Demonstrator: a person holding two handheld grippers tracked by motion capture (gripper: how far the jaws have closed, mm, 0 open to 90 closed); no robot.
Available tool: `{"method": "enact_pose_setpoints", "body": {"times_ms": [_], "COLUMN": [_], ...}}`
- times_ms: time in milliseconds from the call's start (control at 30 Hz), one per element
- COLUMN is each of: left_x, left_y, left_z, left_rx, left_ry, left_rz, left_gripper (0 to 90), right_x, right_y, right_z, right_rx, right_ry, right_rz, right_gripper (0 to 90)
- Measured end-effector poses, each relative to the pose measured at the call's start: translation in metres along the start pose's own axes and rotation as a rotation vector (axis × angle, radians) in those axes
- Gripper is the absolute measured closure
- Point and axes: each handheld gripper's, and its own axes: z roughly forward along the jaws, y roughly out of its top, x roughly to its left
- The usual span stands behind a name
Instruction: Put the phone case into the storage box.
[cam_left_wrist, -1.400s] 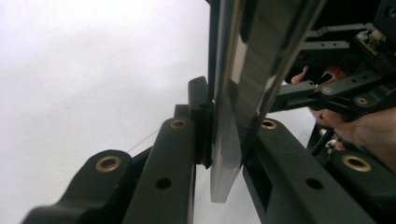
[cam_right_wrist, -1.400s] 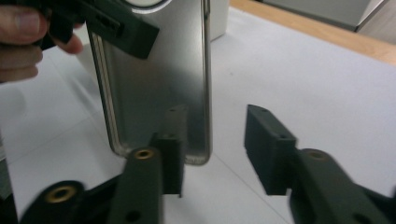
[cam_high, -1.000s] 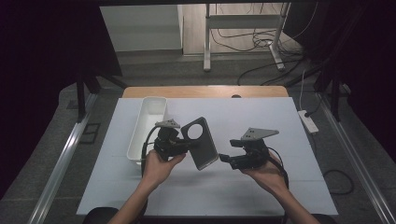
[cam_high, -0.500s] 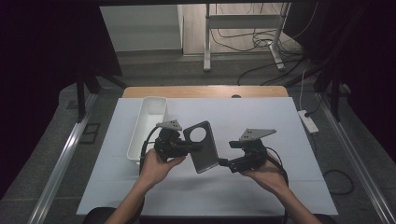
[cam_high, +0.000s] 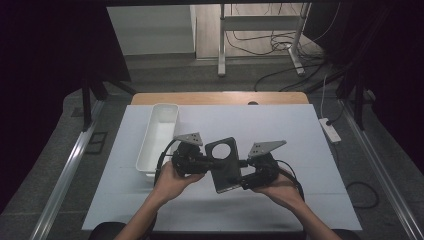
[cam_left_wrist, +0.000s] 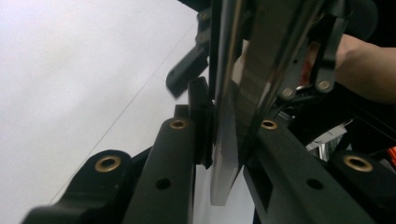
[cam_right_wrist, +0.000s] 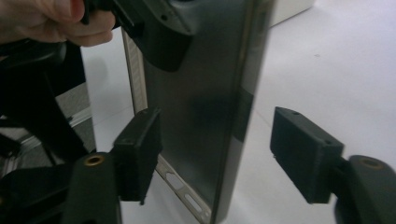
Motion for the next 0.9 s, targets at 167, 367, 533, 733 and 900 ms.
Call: {"method": "enact_pose_setpoints", "body": {"times_ms": [167,367,533,733,900], "left_x": [-0.001,0.000,-0.001,-0.002,0.001], "left_y": [0.000,-0.001,0.001,0.000,-0.001], "left_z": [0.002,0.001,0.000,-0.001,-0.003], "left_rx": [-0.010,-0.020,-0.040,-0.066,-0.084], "left_ry": [-0.019,-0.051,-0.065,0.028,0.083], "left_rz": [0.008,0.020,0.032,0.023,0.014], "left_gripper": [84.0,83.1,76.3,54.0,36.4], "right_x": [0.002,0.002,0.000,0.003,0.002], "right_y": [0.000,0.000,0.000,0.003,0.003], "right_z": [0.003,0.002,-0.002,-0.006,-0.008], "right_rx": [0.024,0.043,0.046,0.022,0.012], "right_ry": [0.028,0.084,0.139,0.061,0.013], "right_rz": [-0.024,-0.041,-0.041,-0.044,-0.029], "right_gripper": [52.8,69.7,80.1,80.4,80.5]}}
